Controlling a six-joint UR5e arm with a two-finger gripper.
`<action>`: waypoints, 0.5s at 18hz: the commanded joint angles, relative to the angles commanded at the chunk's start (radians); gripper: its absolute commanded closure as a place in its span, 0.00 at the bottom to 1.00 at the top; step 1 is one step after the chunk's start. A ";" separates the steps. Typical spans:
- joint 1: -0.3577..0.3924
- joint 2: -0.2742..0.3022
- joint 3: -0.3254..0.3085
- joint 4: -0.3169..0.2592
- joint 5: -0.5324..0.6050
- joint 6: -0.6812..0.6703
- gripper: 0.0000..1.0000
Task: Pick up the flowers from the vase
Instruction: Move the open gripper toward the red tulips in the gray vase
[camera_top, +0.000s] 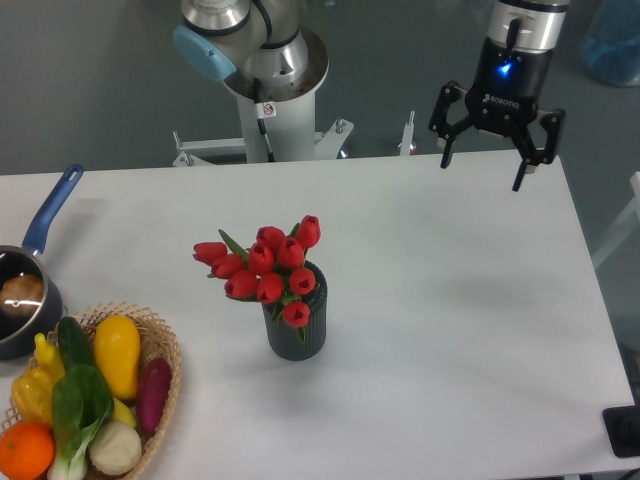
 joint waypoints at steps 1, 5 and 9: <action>0.000 0.003 -0.003 0.002 0.002 0.006 0.00; -0.002 0.002 -0.006 0.000 -0.002 0.023 0.00; 0.000 0.000 -0.029 -0.002 -0.011 0.018 0.00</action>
